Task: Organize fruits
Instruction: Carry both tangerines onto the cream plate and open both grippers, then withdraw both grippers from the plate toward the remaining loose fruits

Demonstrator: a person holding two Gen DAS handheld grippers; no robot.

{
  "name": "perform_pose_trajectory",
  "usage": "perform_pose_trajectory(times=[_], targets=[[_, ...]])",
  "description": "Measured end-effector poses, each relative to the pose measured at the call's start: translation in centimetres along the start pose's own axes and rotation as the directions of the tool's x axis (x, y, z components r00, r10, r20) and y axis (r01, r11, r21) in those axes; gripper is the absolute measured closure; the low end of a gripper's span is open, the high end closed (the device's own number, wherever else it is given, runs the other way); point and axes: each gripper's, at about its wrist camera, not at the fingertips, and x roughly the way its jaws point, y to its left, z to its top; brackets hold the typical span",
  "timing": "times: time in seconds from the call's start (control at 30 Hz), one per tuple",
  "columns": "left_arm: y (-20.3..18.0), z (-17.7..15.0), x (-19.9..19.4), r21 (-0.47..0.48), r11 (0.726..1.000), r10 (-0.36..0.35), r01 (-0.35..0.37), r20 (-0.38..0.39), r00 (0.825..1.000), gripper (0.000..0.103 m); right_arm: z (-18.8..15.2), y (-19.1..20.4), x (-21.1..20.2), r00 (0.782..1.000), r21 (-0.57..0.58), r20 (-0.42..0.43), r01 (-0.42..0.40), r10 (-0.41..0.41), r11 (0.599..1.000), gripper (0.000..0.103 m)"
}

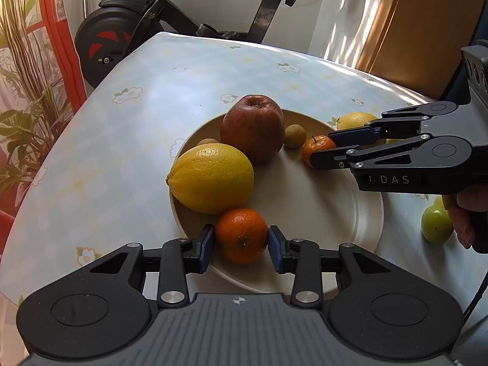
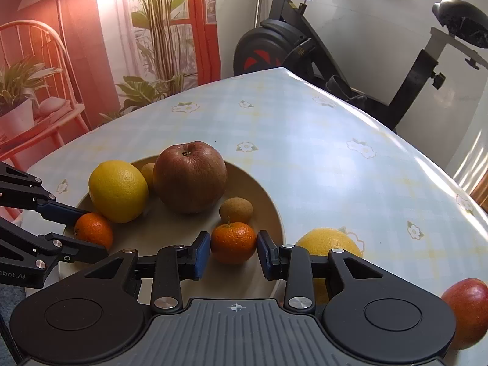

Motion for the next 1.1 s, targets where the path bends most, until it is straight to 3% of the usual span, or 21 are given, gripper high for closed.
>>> perform_pose_trajectory(times=[0.23, 0.4, 0.63, 1.1], targets=[[-0.3, 0.0, -0.2, -0.005, 1.0, 0.015, -0.015, 0.001, 1.0, 0.062, -0.2, -0.3, -0.7, 1.0, 0.014, 0.015, -0.006, 0.006, 1.0, 0.071], [-0.4, 0.1, -0.7, -0.014, 1.0, 0.012, -0.011, 0.01, 1.0, 0.052, -0.4, -0.4, -1.6, 0.999, 0.029, 0.037, -0.013, 0.012, 0.999, 0.071], [-1.3, 0.0, -1.3, 0.014, 1.0, 0.02, -0.02, 0.029, 0.999, 0.051, -1.3, -0.6, -3.5, 0.996, 0.073, 0.085, -0.008, 0.002, 0.997, 0.071], [-3.5, 0.3, -2.9, 0.044, 0.999, 0.027, -0.031, 0.092, 0.995, 0.049, -5.8, -1.8, -9.4, 0.965, 0.246, 0.234, 0.062, -0.121, 0.967, 0.07]])
